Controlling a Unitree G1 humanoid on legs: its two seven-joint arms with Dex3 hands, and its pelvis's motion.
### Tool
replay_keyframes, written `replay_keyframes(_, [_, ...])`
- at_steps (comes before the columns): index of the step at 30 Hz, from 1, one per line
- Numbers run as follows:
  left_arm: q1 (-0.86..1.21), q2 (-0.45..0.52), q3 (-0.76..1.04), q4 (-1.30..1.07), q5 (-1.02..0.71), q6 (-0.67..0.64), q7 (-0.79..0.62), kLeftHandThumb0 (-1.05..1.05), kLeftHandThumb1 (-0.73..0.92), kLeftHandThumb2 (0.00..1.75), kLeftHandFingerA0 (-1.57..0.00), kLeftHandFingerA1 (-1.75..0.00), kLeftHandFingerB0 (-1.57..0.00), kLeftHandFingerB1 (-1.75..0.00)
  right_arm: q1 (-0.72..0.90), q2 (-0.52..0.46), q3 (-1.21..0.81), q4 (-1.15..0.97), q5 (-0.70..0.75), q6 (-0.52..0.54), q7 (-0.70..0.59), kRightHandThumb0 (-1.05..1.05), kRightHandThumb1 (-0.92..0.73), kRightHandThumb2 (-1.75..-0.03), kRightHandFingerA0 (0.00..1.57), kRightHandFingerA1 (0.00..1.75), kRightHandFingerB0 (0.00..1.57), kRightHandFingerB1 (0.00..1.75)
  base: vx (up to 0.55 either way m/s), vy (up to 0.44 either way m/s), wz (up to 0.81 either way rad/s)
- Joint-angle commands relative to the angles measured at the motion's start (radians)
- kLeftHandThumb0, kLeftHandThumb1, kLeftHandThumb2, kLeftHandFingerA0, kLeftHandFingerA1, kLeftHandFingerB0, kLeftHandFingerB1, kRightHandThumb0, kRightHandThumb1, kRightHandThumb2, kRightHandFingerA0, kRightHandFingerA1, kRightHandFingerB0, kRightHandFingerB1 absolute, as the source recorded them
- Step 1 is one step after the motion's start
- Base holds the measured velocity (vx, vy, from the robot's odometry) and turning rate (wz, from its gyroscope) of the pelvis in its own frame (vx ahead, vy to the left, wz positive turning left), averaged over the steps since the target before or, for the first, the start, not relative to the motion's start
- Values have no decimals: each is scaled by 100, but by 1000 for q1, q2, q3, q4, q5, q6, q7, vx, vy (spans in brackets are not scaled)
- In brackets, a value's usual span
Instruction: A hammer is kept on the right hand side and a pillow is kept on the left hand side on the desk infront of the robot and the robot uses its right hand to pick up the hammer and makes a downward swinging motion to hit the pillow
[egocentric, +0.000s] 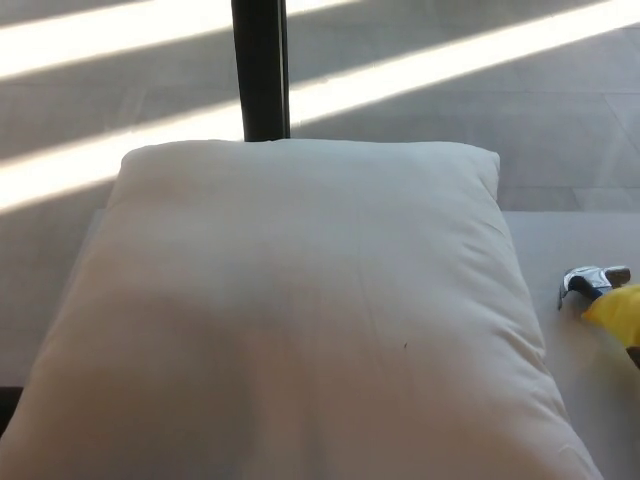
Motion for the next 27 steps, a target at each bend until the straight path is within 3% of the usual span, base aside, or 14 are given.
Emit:
replay_keyframes(1, [17,35,12,-23,5,2,15,-66,76,63,-47,-56,-47,-42,59,-3,20,12,-73,-105,228,-26,-70,-61,68,120,45,49,0,0,0])
replay_keyframes(2, [15,36,13,-16,6,-2,16,-66,76,63,-49,-56,-49,-42,55,-4,25,16,-76,-97,251,-28,-69,-59,63,107,40,44,0,0,0])
replay_keyframes(3, [12,38,16,-4,3,-2,9,-65,76,63,-48,-54,-47,-42,62,-18,16,-2,-45,-93,331,-36,-69,-61,21,58,22,35,0,0,0])
replay_keyframes(4, [15,36,15,-11,3,-2,9,-66,76,63,-48,-55,-48,-42,53,-40,62,-10,-82,-69,365,-51,-67,-61,4,40,16,28,0,0,0])
replay_keyframes(5, [12,36,16,-6,2,-6,10,-66,76,62,-49,-57,-48,-43,42,-49,85,-10,-101,-53,387,-63,-46,-85,0,33,5,32,0,0,0])
replay_keyframes(8, [7,37,17,5,3,-7,11,-66,75,63,-48,-57,-49,-43,29,-72,111,-28,-110,-16,446,-91,-55,-90,0,17,0,0,0,0,0])
replay_keyframes(9, [8,38,17,5,1,-5,7,-66,75,63,-48,-57,-49,-43,25,-82,118,-38,-112,-5,465,-91,-55,-90,0,17,0,0,0,0,0])
replay_keyframes(10, [7,39,16,12,3,-8,4,-66,76,63,-47,-57,-48,-42,22,-82,110,-39,-102,2,474,-85,-62,-59,0,0,0,0,0,0,0])
replay_keyframes(13, [16,32,15,-15,0,3,9,-66,77,63,-47,-58,-47,-43,28,-95,109,-59,-105,13,478,-91,-56,-74,0,0,0,0,0,0,0])
replay_keyframes(19, [6,35,13,-6,2,5,11,-65,77,63,-47,-57,-46,-43,49,-101,43,-123,-76,48,456,-90,-59,-74,0,0,0,0,0,0,0])
replay_keyframes(23, [5,34,15,-13,-1,12,15,-66,75,62,-49,-58,-48,-43,35,-116,-24,-162,-60,61,468,-92,-70,-62,0,0,0,0,0,0,0])
replay_keyframes(24, [4,34,13,-5,3,0,11,-66,75,62,-48,-58,-48,-43,44,-124,-58,-194,-43,65,472,-89,-68,-75,0,0,0,0,0,0,0])
replay_keyframes(26, [15,33,7,-8,10,-7,6,-65,77,63,-48,-56,-48,-43,109,-136,-191,-311,15,67,438,-89,-73,-63,0,0,0,0,0,0,0])
replay_keyframes(27, [20,30,5,-8,10,-10,-1,-65,77,63,-48,-57,-47,-43,132,-144,-258,-380,37,86,413,-100,-65,-100,0,18,0,0,0,0,0])
